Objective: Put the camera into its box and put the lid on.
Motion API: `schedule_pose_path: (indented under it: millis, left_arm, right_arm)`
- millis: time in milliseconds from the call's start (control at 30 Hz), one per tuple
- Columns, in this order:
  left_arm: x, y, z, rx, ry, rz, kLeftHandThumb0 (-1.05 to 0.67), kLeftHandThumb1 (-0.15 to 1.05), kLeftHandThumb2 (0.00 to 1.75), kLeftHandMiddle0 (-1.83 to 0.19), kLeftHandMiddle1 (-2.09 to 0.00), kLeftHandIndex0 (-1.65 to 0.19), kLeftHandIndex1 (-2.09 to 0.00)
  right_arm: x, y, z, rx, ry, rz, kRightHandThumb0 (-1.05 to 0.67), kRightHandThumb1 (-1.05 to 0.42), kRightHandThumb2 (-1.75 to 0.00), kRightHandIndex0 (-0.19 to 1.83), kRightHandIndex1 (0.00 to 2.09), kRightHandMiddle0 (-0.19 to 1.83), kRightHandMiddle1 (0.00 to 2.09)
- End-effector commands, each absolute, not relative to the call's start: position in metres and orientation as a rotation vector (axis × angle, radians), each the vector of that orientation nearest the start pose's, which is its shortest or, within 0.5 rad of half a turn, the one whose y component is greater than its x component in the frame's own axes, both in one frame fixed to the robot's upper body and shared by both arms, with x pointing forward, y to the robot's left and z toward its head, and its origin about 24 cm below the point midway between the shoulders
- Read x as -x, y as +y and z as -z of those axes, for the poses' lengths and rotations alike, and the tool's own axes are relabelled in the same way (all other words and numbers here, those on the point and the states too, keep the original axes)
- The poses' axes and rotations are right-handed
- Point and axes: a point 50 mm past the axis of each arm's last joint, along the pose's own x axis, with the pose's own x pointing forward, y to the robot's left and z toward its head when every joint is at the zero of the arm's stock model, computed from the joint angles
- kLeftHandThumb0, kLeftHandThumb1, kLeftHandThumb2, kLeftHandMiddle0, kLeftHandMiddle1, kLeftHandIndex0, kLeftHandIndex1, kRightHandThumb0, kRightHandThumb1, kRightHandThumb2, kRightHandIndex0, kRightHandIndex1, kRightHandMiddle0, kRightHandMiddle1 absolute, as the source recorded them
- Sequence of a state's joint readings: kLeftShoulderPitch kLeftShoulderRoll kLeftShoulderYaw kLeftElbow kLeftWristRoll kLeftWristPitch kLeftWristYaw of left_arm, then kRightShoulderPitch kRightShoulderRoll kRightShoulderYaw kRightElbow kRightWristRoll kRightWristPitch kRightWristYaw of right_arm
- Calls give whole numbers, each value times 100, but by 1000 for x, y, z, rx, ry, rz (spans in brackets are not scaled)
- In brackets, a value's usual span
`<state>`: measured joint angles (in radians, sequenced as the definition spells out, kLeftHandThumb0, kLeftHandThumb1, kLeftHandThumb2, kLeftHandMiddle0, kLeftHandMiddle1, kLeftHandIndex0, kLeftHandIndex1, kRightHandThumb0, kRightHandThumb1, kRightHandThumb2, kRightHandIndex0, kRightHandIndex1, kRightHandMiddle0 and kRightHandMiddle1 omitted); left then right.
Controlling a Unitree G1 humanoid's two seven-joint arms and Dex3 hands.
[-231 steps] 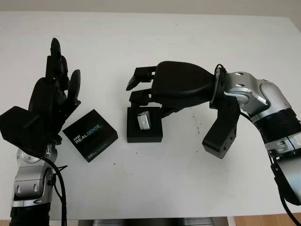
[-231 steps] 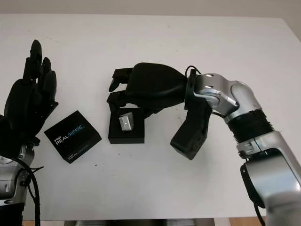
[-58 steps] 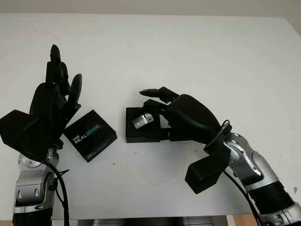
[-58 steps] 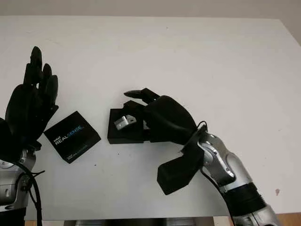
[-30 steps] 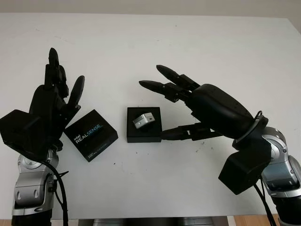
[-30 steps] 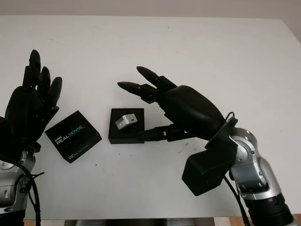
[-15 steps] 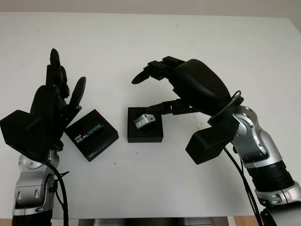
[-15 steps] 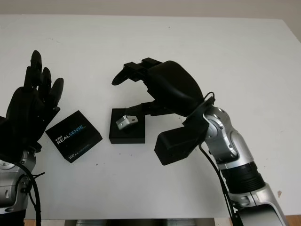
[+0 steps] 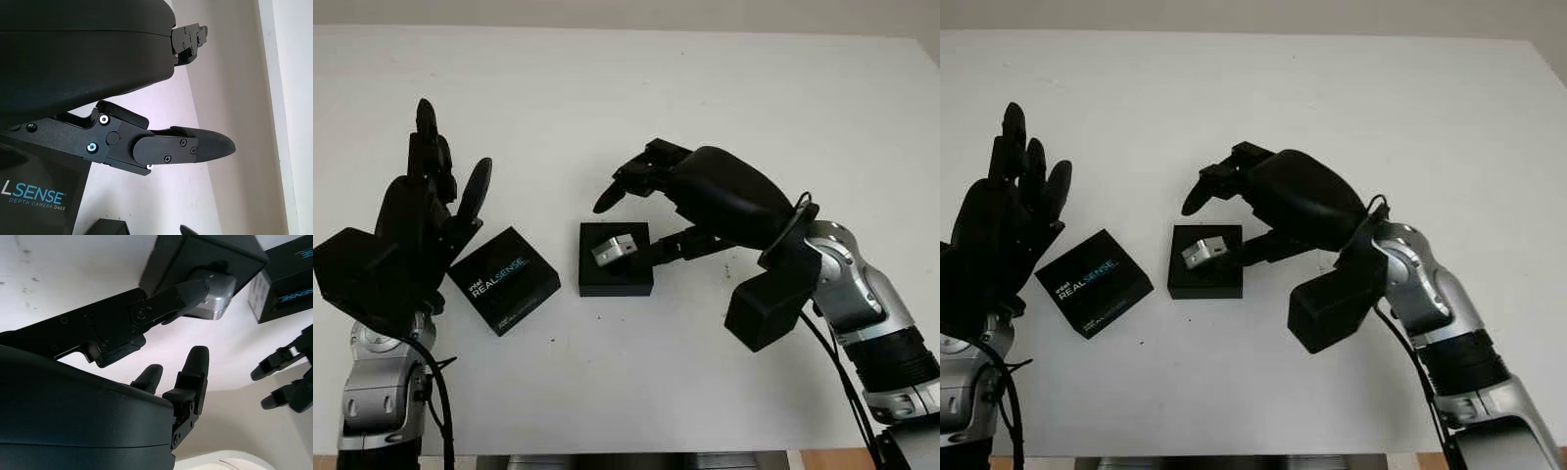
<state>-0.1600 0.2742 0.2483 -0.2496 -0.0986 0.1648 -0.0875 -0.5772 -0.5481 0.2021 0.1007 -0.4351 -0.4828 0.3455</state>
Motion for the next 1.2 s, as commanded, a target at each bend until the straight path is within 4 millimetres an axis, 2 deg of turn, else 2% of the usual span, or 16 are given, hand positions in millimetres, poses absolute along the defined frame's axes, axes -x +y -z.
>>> schedule_pose_path:
  millis: [0, 367, 667, 1167]
  left_arm:
    - [-267, 232, -148, -193, -285, -96, -64, 105, 39, 19, 0, 19, 0]
    - [-265, 231, -149, -180, -289, -93, -63, 105, 39, 19, 0, 19, 0]
    - [-265, 230, -149, -175, -290, -95, -63, 105, 40, 19, 0, 19, 0]
    - [-264, 230, -148, -182, -287, -94, -64, 105, 40, 19, 0, 19, 0]
  right_arm:
    - [-307, -133, -202, 1169, -752, -598, -58, -90, -6, 12, 74, 33, 84]
    - [-306, -133, -189, 1168, -731, -623, -54, -91, -6, 18, 74, 42, 91]
    - [-307, -125, -173, 1111, -739, -633, -52, -92, -5, 19, 81, 34, 101]
    - [-306, -115, -169, 1130, -759, -669, -55, -94, -6, 14, 92, 34, 113]
